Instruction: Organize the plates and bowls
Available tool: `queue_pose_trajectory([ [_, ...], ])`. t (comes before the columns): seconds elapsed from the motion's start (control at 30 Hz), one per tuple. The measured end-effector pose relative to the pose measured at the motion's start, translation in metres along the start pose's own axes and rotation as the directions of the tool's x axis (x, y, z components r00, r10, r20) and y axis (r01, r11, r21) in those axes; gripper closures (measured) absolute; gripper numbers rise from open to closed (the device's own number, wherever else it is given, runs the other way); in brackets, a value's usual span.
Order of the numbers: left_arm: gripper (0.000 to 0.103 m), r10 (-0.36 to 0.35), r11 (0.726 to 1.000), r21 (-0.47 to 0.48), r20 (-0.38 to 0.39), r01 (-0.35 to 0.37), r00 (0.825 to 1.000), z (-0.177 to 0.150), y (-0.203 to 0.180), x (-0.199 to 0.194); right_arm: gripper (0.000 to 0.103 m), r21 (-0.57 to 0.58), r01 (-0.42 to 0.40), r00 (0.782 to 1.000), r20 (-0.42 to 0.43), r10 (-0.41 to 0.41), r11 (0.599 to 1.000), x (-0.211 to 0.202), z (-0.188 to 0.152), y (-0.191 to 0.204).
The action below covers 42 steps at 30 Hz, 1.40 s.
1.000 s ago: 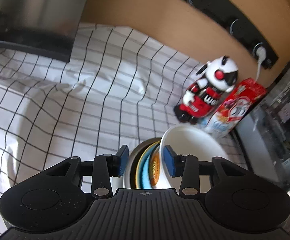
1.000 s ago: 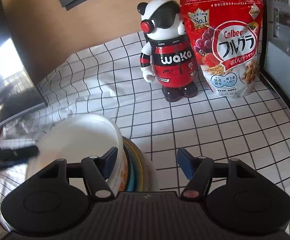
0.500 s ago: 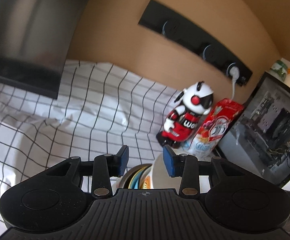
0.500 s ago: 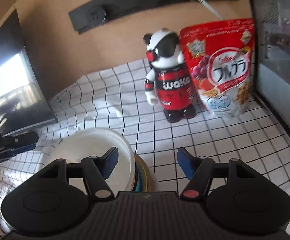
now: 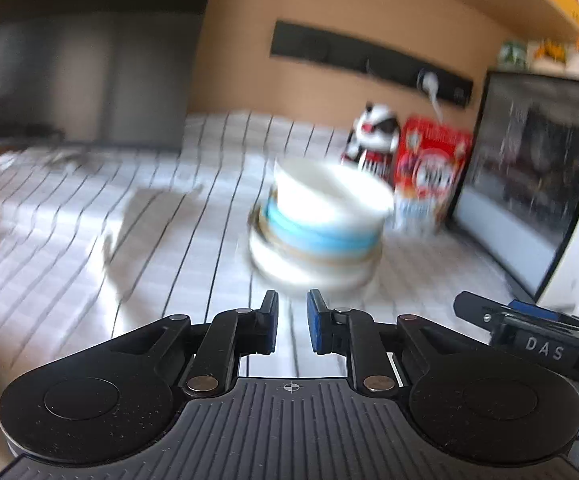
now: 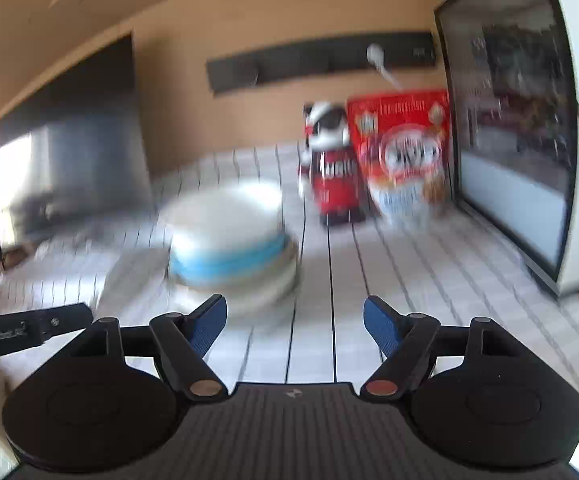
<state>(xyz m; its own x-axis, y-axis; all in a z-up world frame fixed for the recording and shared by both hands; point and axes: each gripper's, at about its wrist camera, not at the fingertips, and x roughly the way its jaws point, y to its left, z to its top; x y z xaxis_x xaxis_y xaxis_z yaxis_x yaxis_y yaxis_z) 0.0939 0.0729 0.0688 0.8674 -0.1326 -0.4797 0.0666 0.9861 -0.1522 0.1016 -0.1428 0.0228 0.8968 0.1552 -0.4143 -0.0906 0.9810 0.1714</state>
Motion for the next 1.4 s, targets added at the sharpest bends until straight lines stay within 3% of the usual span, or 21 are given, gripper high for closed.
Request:
queue_pose_trajectory([
  [0.2, 0.086, 0.035, 0.999, 0.039, -0.085, -0.032, 0.996, -0.069, -0.016, -0.024, 0.027, -0.059, 0.021, 1.000, 0.014, -0.020, 0.998, -0.034, -0.058, 0.006],
  [0.33, 0.086, 0.094, 0.991, 0.097, -0.045, -0.089, 0.995, -0.092, -0.029, -0.036, 0.027, -0.078, 0.019, 1.000, 0.004, -0.019, 0.997, -0.043, -0.071, 0.006],
  [0.57, 0.086, 0.069, 0.987, 0.144, 0.022, -0.071, 0.997, -0.099, -0.037, -0.051, 0.027, -0.116, 0.015, 1.000, 0.007, -0.014, 0.993, -0.051, -0.081, 0.009],
  [1.4, 0.086, 0.068, 0.983, 0.168, 0.036, -0.073, 0.997, -0.099, -0.039, -0.053, 0.027, -0.124, 0.010, 1.000, 0.029, -0.007, 0.992, -0.062, -0.080, 0.012],
])
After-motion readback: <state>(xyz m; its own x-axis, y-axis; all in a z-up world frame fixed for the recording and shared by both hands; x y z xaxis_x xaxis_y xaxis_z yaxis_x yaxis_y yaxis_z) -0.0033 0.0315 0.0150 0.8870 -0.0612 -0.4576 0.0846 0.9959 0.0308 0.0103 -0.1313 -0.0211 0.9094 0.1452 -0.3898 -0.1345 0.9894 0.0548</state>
